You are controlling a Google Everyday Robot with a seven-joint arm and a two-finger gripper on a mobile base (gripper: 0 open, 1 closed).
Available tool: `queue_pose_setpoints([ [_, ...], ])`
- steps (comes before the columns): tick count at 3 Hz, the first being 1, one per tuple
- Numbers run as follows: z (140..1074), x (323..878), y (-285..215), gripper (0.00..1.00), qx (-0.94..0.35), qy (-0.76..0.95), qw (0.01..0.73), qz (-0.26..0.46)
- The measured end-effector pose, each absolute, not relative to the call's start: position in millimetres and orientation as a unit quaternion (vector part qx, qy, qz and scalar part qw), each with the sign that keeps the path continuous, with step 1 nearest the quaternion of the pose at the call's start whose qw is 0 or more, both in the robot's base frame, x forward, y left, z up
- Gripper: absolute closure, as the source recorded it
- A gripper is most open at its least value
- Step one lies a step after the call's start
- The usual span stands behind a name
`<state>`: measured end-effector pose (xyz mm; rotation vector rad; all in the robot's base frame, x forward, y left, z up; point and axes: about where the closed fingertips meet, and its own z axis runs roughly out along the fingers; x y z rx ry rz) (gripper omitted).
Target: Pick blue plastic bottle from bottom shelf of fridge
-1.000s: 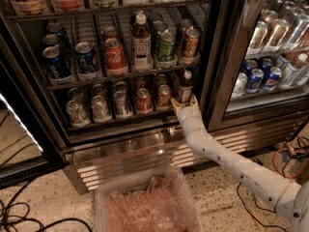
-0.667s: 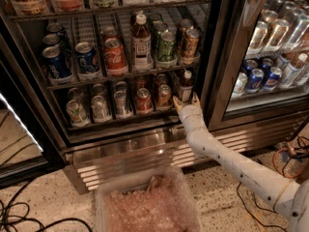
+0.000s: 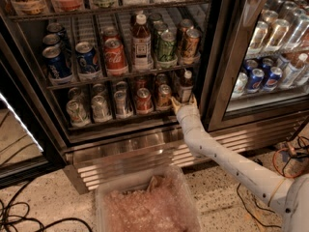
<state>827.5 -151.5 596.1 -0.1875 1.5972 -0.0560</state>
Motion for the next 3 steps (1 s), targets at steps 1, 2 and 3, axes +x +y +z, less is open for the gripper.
queue_pose_setpoints([
  [1, 594.4, 834.8, -140.9, 0.35, -0.085, 0.714, 0.695, -0.015],
  [2, 596.5, 842.5, -133.2, 0.35, -0.088, 0.710, 0.699, -0.010],
  [3, 600.0, 848.7, -131.6, 0.36, -0.092, 0.706, 0.702, -0.010],
])
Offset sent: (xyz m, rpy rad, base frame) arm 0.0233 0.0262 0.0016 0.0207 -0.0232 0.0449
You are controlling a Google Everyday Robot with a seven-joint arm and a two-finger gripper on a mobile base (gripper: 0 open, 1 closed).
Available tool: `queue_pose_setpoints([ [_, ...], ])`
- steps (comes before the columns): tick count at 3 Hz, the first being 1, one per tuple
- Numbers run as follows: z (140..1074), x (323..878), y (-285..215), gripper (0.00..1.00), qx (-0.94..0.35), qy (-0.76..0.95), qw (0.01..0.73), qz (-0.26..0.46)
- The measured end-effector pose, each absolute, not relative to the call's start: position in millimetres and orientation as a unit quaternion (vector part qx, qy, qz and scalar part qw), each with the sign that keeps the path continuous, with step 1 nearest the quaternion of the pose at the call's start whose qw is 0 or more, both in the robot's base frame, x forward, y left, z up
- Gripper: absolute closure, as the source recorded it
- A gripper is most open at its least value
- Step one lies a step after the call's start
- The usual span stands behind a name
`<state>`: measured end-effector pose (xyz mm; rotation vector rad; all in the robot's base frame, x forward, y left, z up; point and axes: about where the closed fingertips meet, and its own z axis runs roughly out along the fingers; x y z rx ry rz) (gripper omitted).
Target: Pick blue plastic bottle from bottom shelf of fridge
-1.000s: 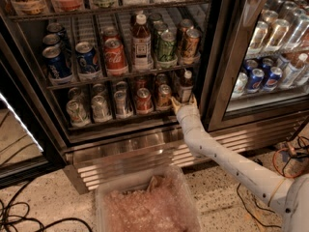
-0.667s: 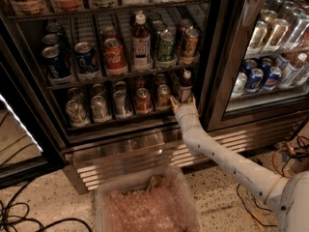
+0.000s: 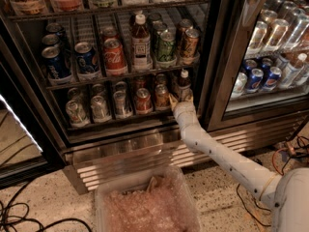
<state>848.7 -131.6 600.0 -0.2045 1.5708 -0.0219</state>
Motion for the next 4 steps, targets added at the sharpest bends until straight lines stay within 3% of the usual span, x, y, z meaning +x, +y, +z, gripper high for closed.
queue_pose_setpoints([
  [3, 597.0, 847.7, -134.2, 0.99, -0.109, 0.711, 0.695, -0.014],
  [4, 600.7, 845.7, -132.9, 1.00, -0.111, 0.710, 0.696, -0.007],
])
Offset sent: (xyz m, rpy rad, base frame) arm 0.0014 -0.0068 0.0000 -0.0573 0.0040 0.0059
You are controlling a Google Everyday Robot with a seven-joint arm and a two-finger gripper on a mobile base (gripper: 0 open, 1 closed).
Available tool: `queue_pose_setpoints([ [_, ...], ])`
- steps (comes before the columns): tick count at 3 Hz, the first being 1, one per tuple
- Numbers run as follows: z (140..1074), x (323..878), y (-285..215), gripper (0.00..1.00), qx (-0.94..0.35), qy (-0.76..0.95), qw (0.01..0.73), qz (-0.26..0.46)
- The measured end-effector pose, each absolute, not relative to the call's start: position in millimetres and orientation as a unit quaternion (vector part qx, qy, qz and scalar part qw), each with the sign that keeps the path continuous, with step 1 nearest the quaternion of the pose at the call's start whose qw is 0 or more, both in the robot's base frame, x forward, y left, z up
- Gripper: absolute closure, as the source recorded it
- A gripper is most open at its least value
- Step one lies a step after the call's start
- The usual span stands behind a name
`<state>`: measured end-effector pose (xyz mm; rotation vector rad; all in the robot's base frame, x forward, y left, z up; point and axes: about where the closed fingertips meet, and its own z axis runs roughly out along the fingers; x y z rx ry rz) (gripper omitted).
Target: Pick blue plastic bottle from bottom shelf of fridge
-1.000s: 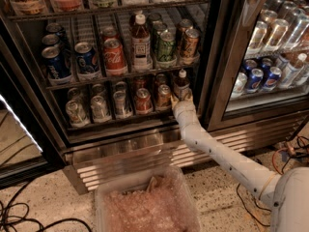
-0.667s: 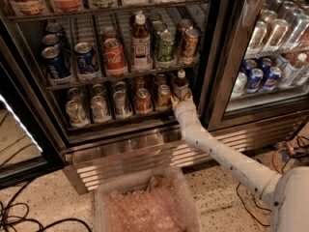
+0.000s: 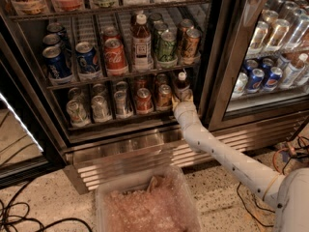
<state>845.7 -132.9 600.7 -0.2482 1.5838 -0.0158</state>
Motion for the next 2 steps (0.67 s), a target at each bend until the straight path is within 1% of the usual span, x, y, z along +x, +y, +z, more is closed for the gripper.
queue_pose_setpoints([
  [2, 612.5, 839.6, -126.9, 1.00, -0.122, 0.700, 0.703, 0.009],
])
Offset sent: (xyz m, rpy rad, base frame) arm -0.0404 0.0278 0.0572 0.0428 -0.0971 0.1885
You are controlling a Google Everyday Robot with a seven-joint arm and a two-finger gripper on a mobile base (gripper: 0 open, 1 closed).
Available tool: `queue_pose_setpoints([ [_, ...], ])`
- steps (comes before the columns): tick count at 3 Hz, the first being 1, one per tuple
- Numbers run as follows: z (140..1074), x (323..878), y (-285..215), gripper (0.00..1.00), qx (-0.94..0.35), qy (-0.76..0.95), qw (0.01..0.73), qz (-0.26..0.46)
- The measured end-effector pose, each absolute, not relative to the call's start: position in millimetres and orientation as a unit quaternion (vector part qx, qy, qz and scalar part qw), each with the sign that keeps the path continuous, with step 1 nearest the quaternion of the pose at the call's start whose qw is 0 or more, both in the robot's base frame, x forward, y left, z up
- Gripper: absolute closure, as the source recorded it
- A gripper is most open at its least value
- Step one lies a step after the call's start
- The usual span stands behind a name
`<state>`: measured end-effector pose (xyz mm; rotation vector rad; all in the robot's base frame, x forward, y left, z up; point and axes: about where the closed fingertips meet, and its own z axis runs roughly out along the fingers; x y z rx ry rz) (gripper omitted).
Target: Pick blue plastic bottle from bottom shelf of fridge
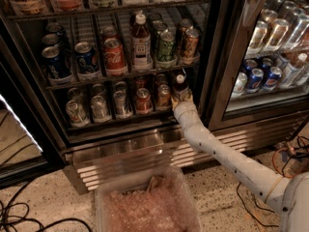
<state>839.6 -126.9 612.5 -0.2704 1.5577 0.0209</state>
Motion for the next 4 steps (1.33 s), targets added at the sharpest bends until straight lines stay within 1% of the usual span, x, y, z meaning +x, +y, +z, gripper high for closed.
queue_pose_setpoints([
  [4, 619.1, 832.3, -122.1, 1.00, -0.136, 0.690, 0.710, 0.023],
])
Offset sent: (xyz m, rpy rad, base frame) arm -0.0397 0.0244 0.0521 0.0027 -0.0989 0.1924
